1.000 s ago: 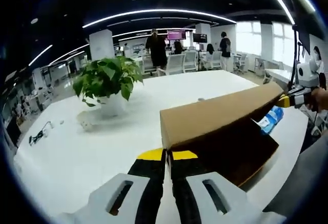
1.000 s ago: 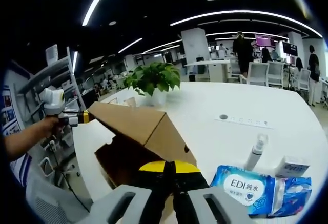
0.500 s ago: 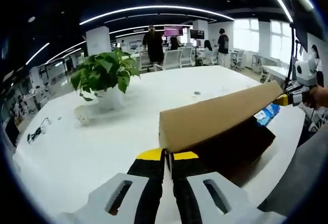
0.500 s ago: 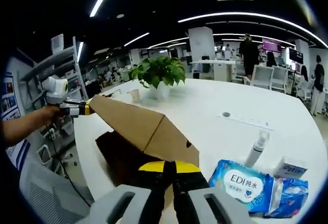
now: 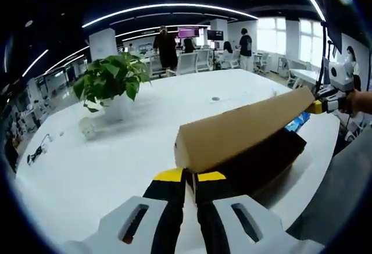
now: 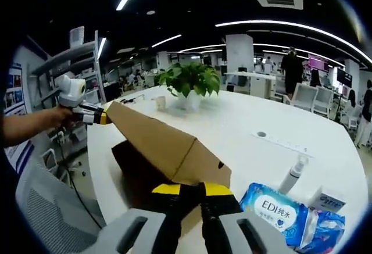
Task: Operate the shoe box by opening the lid, removing the specified soft item, and placing it in the target area until the item is outside and the box remains undamaged.
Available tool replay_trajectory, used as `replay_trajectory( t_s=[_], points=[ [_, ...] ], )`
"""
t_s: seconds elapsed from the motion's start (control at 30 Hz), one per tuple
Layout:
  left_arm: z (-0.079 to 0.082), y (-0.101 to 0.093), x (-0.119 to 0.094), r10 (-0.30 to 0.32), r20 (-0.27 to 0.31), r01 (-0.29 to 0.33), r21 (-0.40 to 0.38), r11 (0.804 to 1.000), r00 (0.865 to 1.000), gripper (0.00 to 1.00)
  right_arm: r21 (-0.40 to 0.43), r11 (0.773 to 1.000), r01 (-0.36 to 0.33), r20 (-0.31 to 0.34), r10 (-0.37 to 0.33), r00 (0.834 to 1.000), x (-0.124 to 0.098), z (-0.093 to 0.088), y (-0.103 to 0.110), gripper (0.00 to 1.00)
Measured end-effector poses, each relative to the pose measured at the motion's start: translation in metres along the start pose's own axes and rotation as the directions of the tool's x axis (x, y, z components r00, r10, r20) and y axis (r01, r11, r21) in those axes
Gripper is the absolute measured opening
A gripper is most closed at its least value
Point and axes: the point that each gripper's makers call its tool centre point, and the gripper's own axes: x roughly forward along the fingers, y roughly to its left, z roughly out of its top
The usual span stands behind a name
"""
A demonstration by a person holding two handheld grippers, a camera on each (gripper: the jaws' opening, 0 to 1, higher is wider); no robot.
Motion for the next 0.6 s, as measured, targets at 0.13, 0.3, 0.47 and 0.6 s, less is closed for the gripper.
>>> replay_trajectory(
  t_s=[0.13,0.3,0.47,0.6],
  points=[
    [-0.008,-0.010,0.000,-0.054,-0.021,0.054,0.002,0.999,0.998,0.11,-0.012,1.000,-0.023,-0.012,0.023,1.000,0.000,-0.005,0.006,0.14],
    [-0.015,-0.017,-0.001,-0.076,-0.034,0.076,0.024,0.997,0.997,0.18,-0.031,0.999,-0.039,-0.024,0.039,0.999,0.000,-0.011,0.009,0.15],
    [-0.021,-0.023,-0.003,-0.104,-0.054,0.107,0.052,0.993,0.993,0.22,-0.031,0.996,-0.082,-0.038,0.081,0.996,0.000,-0.018,0.017,0.23],
    [-0.025,-0.028,-0.004,-0.132,-0.061,0.136,0.062,0.989,0.989,0.27,-0.018,0.995,-0.097,-0.042,0.096,0.994,0.000,-0.022,0.021,0.26]
  ],
)
